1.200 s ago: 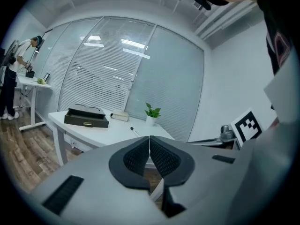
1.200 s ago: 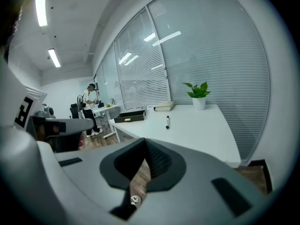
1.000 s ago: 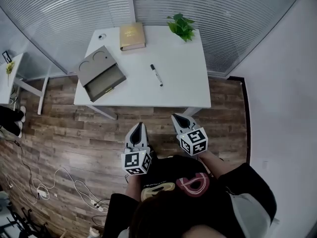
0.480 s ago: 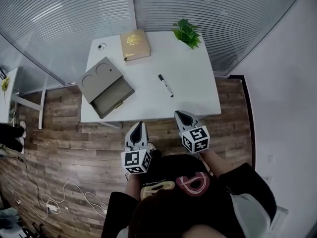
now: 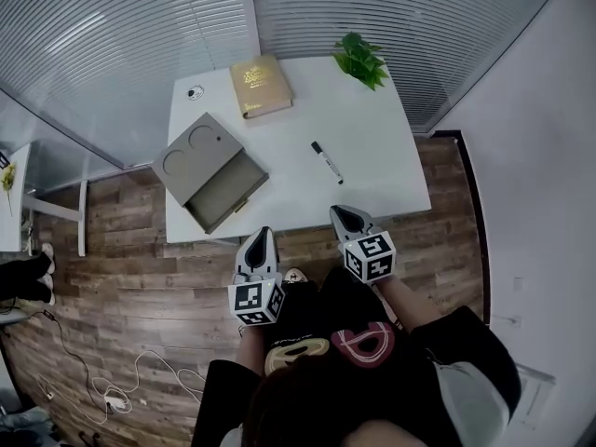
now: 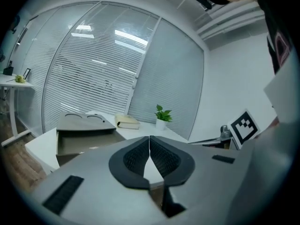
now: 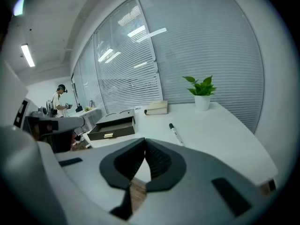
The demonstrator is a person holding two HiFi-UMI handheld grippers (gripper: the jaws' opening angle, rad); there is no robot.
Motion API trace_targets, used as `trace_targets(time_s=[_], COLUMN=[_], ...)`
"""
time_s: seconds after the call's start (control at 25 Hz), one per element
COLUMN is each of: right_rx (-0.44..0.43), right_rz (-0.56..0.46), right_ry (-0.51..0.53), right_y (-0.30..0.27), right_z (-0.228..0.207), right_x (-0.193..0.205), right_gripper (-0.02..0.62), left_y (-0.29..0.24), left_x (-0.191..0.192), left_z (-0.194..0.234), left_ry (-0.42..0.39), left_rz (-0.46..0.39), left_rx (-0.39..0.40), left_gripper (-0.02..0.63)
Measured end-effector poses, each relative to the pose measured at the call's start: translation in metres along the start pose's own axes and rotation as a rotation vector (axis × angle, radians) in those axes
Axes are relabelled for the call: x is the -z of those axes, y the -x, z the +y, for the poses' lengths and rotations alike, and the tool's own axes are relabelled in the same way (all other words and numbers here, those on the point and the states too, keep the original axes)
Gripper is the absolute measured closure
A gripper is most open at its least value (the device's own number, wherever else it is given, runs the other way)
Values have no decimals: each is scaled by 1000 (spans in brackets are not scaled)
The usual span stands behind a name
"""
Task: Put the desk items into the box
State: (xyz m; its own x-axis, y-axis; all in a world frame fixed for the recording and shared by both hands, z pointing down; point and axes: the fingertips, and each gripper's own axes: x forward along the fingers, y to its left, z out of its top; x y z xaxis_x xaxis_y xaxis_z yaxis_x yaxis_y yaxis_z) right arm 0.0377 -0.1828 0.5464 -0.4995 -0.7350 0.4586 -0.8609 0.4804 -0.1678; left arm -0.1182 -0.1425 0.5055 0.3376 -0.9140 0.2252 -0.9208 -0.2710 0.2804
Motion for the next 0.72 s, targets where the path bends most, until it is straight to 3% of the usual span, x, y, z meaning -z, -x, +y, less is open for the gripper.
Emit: trace_targets(time_s=[0.4, 0.72], right_rx=[-37, -67], right_rz=[60, 137], right_ry=[-62, -28], right_y=[-31, -51], right_z=[3, -2], right_x=[-7, -4], right_gripper=[584, 583], left_y=[7, -2], left_x=[-4, -12], left_z=[16, 24], left_ry=[16, 28], left_rz=[14, -1], left_rx=[-21, -61], left_gripper=[588, 588])
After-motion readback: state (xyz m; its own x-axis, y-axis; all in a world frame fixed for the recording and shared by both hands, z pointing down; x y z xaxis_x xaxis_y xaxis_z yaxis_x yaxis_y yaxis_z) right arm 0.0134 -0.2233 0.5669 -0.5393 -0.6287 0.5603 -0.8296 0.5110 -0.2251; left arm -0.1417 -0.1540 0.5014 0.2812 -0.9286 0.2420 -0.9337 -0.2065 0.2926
